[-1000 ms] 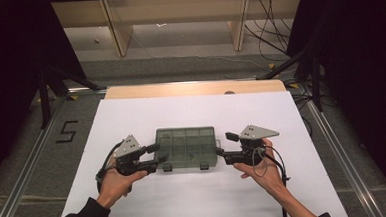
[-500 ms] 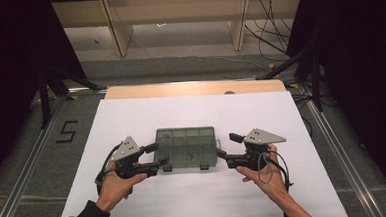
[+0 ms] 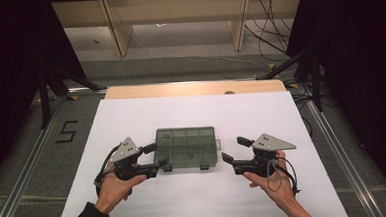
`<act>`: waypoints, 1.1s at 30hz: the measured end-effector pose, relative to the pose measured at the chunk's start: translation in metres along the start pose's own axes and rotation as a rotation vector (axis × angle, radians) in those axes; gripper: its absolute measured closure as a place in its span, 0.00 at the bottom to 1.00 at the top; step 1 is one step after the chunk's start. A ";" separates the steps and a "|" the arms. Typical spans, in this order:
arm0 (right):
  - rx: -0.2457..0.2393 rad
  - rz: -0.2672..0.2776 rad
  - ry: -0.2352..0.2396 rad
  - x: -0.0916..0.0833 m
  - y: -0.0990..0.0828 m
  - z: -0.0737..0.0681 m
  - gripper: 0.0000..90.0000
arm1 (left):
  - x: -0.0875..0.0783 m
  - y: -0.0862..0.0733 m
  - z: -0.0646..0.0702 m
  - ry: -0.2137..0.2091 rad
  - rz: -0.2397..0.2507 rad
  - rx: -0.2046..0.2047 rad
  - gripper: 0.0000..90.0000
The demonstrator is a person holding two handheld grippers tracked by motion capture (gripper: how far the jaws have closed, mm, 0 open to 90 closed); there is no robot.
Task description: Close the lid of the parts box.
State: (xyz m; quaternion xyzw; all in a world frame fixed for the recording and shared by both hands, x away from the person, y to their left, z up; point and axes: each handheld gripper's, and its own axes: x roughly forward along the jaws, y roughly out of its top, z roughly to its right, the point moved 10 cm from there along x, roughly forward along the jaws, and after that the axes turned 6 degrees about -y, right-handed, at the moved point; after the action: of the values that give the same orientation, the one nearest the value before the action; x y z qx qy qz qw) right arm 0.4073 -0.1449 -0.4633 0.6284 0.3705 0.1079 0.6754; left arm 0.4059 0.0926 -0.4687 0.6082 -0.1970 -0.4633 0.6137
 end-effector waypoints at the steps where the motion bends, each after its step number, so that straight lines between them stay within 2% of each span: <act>1: 0.006 0.010 0.008 0.000 0.000 -0.001 0.23 | -0.001 0.000 0.000 0.000 0.003 0.000 0.36; 2: 0.005 0.002 -0.007 -0.002 -0.001 0.000 0.23 | -0.001 0.000 0.001 -0.001 0.007 0.000 0.36; 3: 0.008 0.018 -0.001 -0.002 0.001 0.000 0.23 | -0.002 0.001 0.001 -0.003 0.010 0.001 0.35; 4: -0.002 0.011 -0.009 -0.004 0.000 0.002 0.23 | -0.003 0.001 0.001 0.003 0.014 -0.002 0.35; 9: 0.013 0.017 -0.003 -0.007 -0.001 0.000 0.23 | -0.005 0.003 0.003 0.000 0.030 0.004 0.35; 10: 0.009 0.023 -0.011 -0.007 0.000 0.001 0.23 | -0.006 0.003 0.004 -0.003 0.028 0.018 0.35; 12: 0.011 0.016 -0.007 -0.009 -0.002 0.000 0.23 | -0.006 0.003 0.005 0.003 0.029 0.005 0.35; 13: 0.010 0.013 -0.010 -0.009 -0.002 0.000 0.23 | -0.006 0.003 0.004 -0.004 0.026 0.025 0.34; 18: 0.020 0.026 0.000 -0.010 -0.002 -0.001 0.23 | -0.007 0.003 0.007 -0.002 0.029 0.004 0.33; 19: 0.016 0.015 -0.005 -0.011 -0.002 0.000 0.23 | -0.007 0.004 0.006 -0.006 0.030 0.030 0.33; 20: 0.013 0.016 -0.003 -0.011 -0.003 -0.001 0.23 | -0.008 0.003 0.006 0.006 0.030 0.008 0.32; 24: 0.022 0.016 0.011 -0.012 -0.003 -0.003 0.23 | -0.008 0.003 0.006 0.006 0.032 0.012 0.30; 27: 0.024 0.028 0.008 -0.012 -0.002 -0.003 0.23 | -0.009 0.003 0.006 0.012 0.031 0.010 0.30; 29: 0.018 0.014 0.001 -0.013 -0.004 -0.002 0.23 | -0.009 0.003 0.007 0.011 0.031 0.009 0.30; 30: 0.017 0.014 -0.001 -0.013 -0.004 -0.002 0.23 | -0.009 0.004 0.006 0.005 0.029 0.034 0.30; 31: 0.017 0.015 -0.001 -0.014 -0.004 -0.002 0.23 | -0.009 0.003 0.007 0.007 0.030 0.011 0.30; 33: 0.015 0.014 -0.003 -0.014 -0.004 -0.001 0.23 | -0.008 0.003 0.008 0.008 0.031 0.010 0.30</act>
State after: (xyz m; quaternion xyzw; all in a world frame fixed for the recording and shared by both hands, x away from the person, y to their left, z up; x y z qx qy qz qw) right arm 0.3955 -0.1530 -0.4617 0.6364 0.3657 0.1090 0.6704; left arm 0.3965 0.0947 -0.4619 0.6099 -0.2063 -0.4505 0.6185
